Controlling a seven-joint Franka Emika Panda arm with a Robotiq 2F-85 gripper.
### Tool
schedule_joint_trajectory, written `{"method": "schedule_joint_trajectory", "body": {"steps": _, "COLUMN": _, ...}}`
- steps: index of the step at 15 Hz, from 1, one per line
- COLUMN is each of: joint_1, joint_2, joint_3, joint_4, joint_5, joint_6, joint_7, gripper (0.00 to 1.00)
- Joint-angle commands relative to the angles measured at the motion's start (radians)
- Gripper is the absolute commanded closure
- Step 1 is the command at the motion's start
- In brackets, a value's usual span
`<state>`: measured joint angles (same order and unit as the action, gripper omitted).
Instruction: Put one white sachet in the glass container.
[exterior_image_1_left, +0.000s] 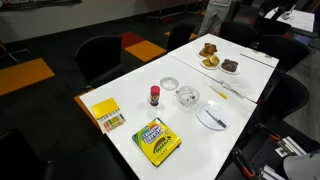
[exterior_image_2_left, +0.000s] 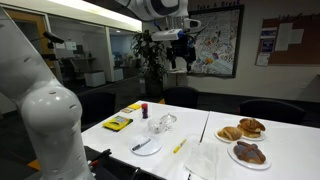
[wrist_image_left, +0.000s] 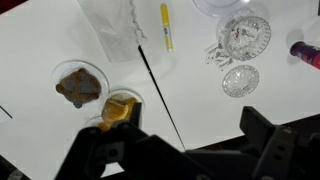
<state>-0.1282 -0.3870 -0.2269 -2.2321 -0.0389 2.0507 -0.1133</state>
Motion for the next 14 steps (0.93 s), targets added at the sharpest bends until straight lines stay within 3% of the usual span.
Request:
{"method": "schedule_joint_trajectory", "body": {"steps": 1, "joint_1": -0.013, "joint_2": 0.002, "joint_3": 0.011, "joint_4": 0.002, "joint_5": 0.006, "joint_6": -0.002, "joint_7": -0.005, "gripper": 0.00}}
{"method": "schedule_joint_trajectory", "body": {"steps": 9, "joint_1": -0.013, "joint_2": 0.002, "joint_3": 0.011, "joint_4": 0.002, "joint_5": 0.006, "joint_6": -0.002, "joint_7": -0.005, "gripper": 0.00}}
{"method": "schedule_joint_trajectory", "body": {"steps": 14, "joint_1": -0.029, "joint_2": 0.058, "joint_3": -0.032, "joint_4": -0.009, "joint_5": 0.030, "joint_6": 0.087, "joint_7": -0.022, "gripper": 0.00}}
